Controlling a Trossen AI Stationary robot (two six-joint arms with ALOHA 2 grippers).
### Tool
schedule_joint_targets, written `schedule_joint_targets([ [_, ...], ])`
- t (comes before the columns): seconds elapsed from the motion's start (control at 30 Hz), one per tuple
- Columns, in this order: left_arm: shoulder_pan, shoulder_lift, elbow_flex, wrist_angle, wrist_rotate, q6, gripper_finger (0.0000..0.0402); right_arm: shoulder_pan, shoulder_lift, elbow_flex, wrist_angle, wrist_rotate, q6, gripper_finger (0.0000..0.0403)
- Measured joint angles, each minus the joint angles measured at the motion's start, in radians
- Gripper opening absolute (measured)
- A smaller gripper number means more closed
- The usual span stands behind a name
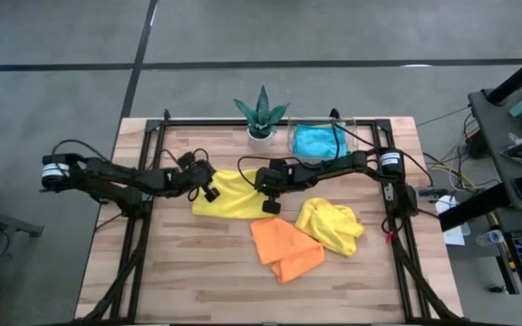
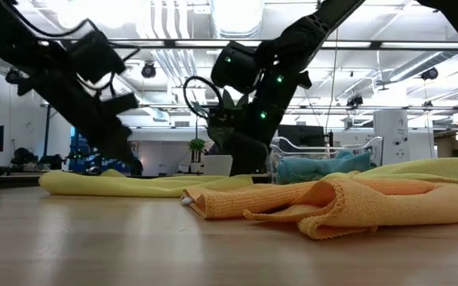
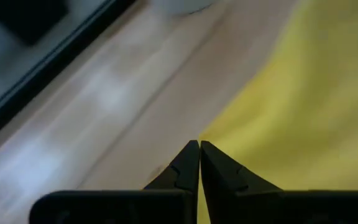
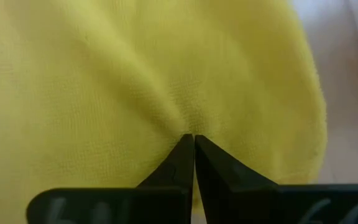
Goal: Fold microfiber towels
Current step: Fold the left yellow microfiber towel
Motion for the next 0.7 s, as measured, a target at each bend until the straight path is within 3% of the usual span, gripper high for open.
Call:
schedule_joint_targets([
  [0.2,0.019,-0.047,0.0,0.1,0.237,0.073,0.0001,-0.005,-0.021,0.025,0.046,0.0,-0.051,0.0009],
  [0.53,0.125,0.168,0.0,0.331,0.381,0.07,0.0,-0.013,-0.019,0.017,0.181,-0.157,-0.093,0.0009],
  [0.7,0.126,0.312,0.001,0.405,0.355,0.036,0.0,-0.013,-0.014,0.003,0.234,-0.161,-0.093,0.0009],
])
